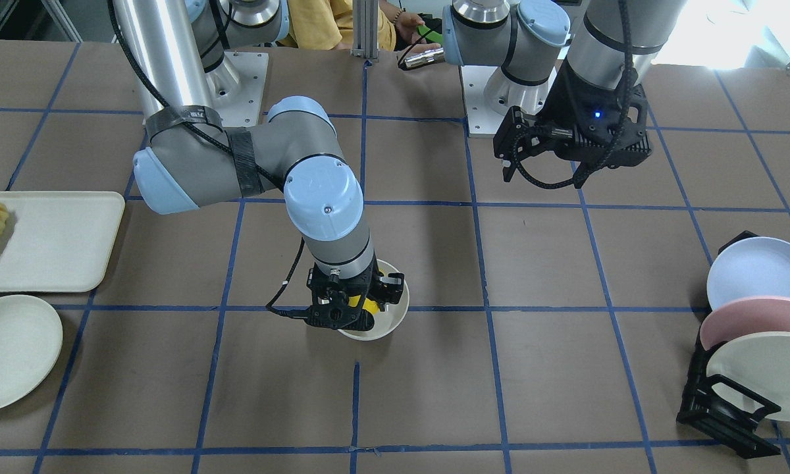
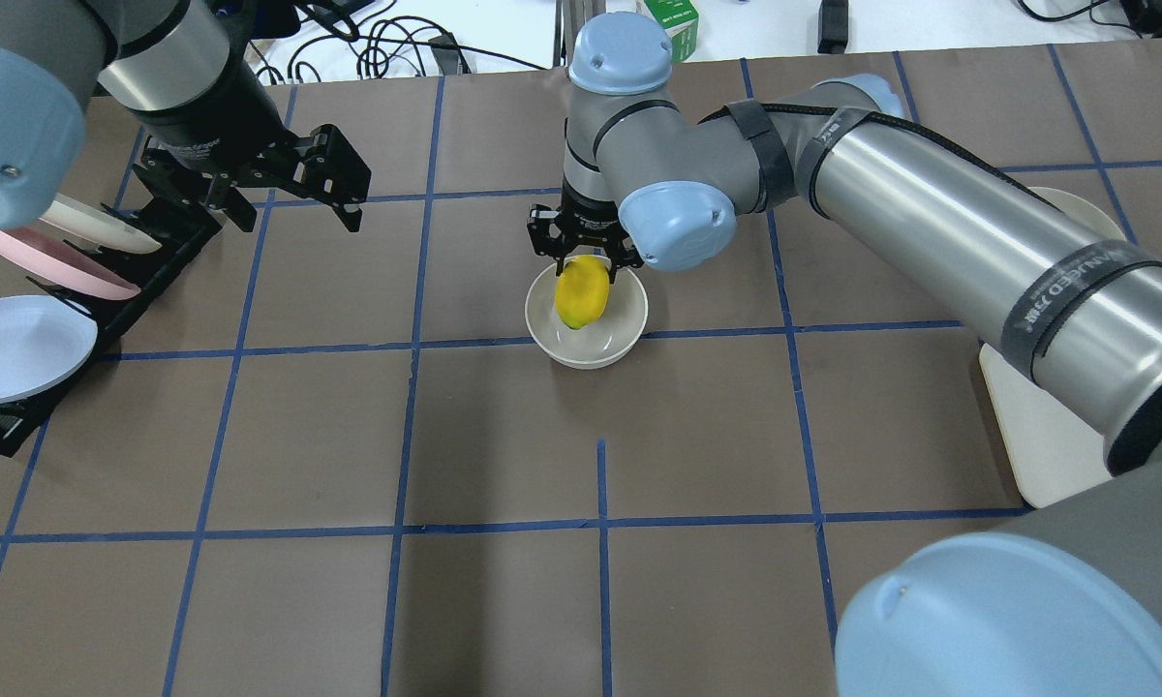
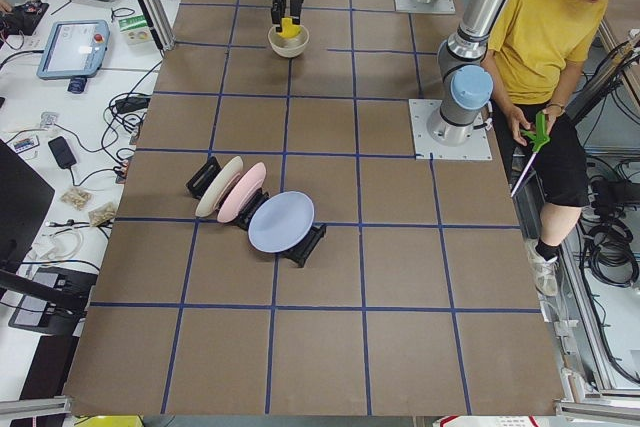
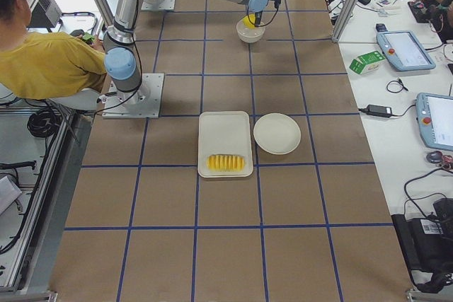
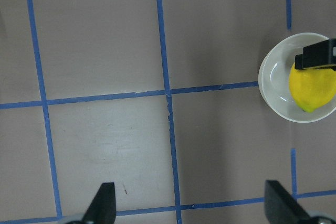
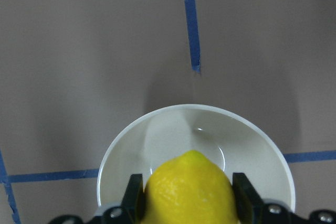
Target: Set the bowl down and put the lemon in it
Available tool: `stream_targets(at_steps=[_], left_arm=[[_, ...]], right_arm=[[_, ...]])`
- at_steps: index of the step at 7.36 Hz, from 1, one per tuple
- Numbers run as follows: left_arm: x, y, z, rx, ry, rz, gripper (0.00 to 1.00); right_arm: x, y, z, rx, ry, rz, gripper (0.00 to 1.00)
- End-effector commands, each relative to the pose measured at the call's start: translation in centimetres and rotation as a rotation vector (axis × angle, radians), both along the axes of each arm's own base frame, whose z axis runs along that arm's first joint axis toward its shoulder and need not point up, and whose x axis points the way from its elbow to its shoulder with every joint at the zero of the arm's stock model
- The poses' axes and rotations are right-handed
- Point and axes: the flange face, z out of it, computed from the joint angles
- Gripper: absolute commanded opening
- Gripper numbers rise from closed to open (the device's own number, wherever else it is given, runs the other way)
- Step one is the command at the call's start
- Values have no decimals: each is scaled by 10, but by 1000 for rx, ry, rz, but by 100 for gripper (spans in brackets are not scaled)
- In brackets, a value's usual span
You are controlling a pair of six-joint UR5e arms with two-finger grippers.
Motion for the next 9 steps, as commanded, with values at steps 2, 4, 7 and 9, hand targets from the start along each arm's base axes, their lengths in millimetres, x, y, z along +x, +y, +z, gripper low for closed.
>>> stream_targets(at_steps=[2, 4, 7, 9], left_arm=[[-1, 3, 3, -1, -3, 0, 100], [-2, -1, 1, 5, -7, -2, 100], [-2, 3, 8, -12, -8, -3, 100], [-2, 2, 8, -14, -8, -3, 100]], right_arm=[[1, -1, -15, 24, 2, -3, 0], [3, -6, -39, 45, 8, -3, 0], [3, -8, -63, 62, 14, -2, 18], [3, -8, -69, 73, 19, -5, 61]])
